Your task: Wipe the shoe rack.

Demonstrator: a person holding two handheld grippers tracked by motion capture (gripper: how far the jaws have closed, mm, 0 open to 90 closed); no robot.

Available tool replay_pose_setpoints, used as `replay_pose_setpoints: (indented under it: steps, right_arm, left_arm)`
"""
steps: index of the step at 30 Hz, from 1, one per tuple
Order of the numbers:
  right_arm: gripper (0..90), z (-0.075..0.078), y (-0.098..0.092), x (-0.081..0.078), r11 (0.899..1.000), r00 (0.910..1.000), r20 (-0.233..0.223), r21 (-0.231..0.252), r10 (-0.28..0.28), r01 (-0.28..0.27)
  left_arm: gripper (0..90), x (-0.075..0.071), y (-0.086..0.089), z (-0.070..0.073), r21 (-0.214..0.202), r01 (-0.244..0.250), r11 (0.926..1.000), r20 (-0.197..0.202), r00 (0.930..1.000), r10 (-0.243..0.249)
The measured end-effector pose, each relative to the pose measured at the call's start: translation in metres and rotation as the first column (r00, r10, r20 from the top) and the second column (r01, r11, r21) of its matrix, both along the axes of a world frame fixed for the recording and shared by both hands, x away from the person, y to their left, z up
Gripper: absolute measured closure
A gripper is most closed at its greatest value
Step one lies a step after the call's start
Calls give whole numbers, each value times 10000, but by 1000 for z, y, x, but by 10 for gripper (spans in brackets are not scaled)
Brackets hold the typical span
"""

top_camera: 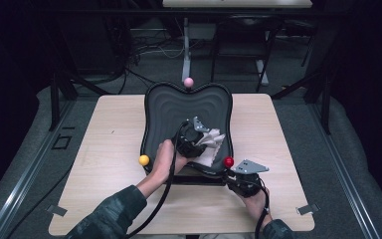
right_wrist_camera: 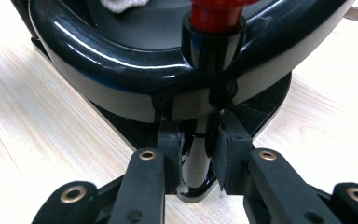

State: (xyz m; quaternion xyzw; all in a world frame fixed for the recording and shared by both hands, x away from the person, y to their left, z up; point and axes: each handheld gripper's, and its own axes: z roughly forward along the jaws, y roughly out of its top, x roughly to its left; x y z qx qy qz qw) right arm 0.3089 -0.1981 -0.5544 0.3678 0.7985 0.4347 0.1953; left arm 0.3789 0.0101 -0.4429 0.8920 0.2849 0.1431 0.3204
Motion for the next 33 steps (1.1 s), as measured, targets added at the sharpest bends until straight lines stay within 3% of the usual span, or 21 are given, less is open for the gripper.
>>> replay_pose_setpoints:
  steps: [4, 10, 19, 21, 28, 33]
  right_arm:
    - [746, 0, 0, 0, 10000, 10000, -12, -18, 1, -1]
    - [746, 1, 0, 0, 9999, 10000, -21, -132, -7, 7]
    - [747, 0, 0, 0, 10000, 10000, -2, -45, -41, 41]
    - [747, 1, 0, 0, 9999, 10000, -16, -101, -20, 20]
    - [747, 1, 0, 0, 10000, 10000, -24, -48, -26, 26]
    - [747, 1, 0, 0, 10000, 10000, -34, -62, -5, 4]
  left_arm:
    - [782, -6, -3, -3, 28, 148, 9999, -94, 9998, -147]
    - [786, -13, -6, -7, 217, 338, 9992, 103, 9994, -340]
    - [783, 5, -3, 2, -226, -142, 9996, 168, 9998, 146]
    - [783, 8, -4, 4, -115, -209, 9997, 360, 9991, 213]
    - [781, 22, -3, 11, -386, -496, 9980, 377, 9980, 511]
    - [779, 31, -5, 17, -234, -642, 9977, 618, 9959, 656]
